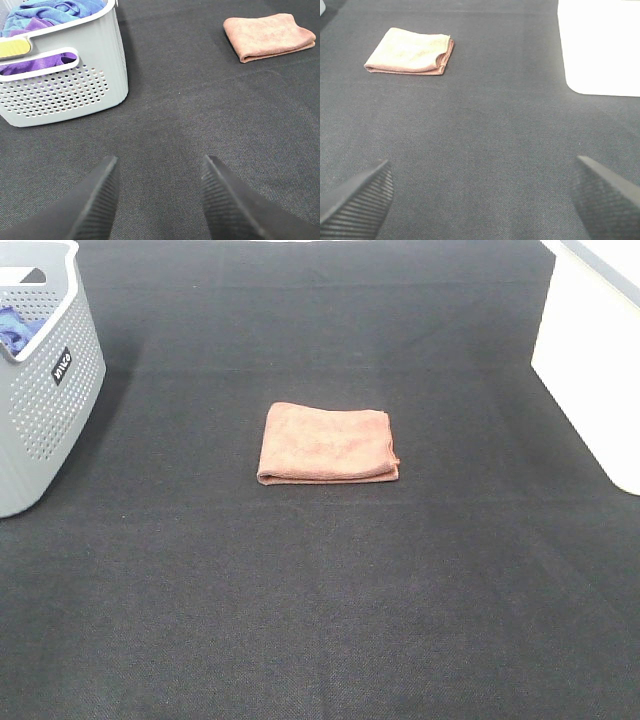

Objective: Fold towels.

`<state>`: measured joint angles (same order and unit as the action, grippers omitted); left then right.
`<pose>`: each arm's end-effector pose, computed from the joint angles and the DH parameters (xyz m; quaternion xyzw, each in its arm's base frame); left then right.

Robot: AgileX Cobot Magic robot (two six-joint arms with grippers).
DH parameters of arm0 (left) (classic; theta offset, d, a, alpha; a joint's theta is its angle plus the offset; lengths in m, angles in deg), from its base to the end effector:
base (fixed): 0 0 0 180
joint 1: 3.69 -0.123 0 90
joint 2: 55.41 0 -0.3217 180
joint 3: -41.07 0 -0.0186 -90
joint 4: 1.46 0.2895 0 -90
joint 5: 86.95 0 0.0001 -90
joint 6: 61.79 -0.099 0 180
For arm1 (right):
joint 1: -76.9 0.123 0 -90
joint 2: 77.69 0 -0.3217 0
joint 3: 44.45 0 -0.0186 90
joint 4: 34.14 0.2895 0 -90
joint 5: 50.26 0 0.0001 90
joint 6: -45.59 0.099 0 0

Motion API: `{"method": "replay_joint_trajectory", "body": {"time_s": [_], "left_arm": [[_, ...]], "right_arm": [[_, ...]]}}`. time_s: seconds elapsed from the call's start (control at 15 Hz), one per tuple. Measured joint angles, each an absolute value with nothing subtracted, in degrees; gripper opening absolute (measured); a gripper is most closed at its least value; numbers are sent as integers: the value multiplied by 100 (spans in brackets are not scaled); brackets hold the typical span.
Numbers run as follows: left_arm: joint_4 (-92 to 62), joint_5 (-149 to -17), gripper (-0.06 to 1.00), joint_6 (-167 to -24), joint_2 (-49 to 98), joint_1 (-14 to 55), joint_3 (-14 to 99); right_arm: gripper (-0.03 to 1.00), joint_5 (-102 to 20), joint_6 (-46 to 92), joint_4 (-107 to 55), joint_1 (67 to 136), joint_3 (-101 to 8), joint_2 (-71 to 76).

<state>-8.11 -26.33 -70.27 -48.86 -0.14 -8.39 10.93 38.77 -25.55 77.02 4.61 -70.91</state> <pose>-0.0025 -0.0099 0.2930 0.0913 0.8446 -0.0353 0.5264 -0.0028 0.0130 0.2947 -0.0550 0.8486 0.0442 0.5243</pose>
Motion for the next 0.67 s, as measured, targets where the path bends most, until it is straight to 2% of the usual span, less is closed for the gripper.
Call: {"method": "replay_joint_trajectory", "body": {"time_s": [0.67], "left_arm": [[-794,-2633,49,-7027,-4886,-14,-839]], "right_arm": [[90,1093,3877,-2549,7702,461,-7091]]}}
